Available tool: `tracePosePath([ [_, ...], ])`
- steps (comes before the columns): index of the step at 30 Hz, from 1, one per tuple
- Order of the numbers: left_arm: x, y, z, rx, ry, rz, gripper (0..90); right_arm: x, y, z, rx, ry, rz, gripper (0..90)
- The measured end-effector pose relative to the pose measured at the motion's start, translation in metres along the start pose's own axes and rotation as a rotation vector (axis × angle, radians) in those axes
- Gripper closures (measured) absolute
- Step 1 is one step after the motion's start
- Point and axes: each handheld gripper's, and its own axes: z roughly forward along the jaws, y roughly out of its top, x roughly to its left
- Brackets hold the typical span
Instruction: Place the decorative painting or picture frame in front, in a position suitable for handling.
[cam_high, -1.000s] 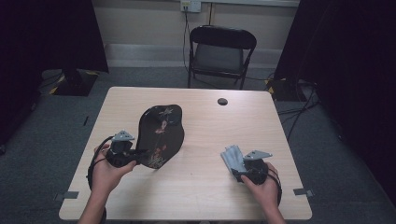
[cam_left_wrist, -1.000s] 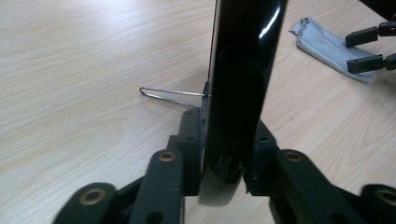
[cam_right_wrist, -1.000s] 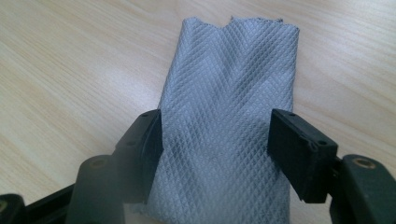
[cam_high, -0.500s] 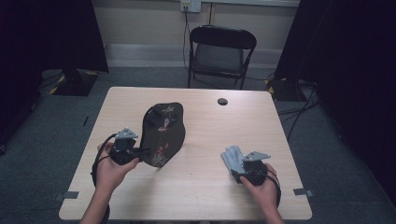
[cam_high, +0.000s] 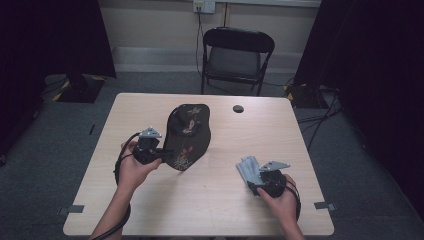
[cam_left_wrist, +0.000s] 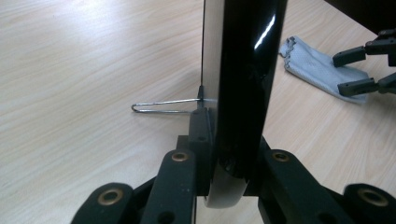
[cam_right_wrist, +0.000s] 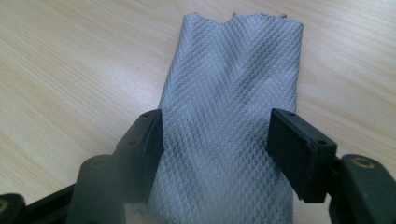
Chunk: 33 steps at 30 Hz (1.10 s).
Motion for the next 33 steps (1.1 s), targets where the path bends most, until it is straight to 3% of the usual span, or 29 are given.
tracePosePath([
  [9, -0.001, -0.003, -0.003, -0.001, 0.003, -0.038, 76.7, 0.0, -0.001, 0.0, -0.006, -0.001, -0.004, 36.0],
  [16, -0.001, -0.017, -0.012, 0.039, 0.033, -0.068, 75.3, 0.0, -0.002, 0.0, -0.012, 0.0, -0.003, 36.1],
  [22, -0.003, -0.02, -0.013, 0.049, 0.054, -0.045, 77.9, -0.001, -0.004, -0.001, -0.023, 0.002, -0.007, 36.2],
  [33, 0.002, -0.015, -0.008, 0.049, 0.045, -0.021, 78.7, 0.0, -0.002, 0.0, -0.008, -0.002, -0.006, 36.5],
])
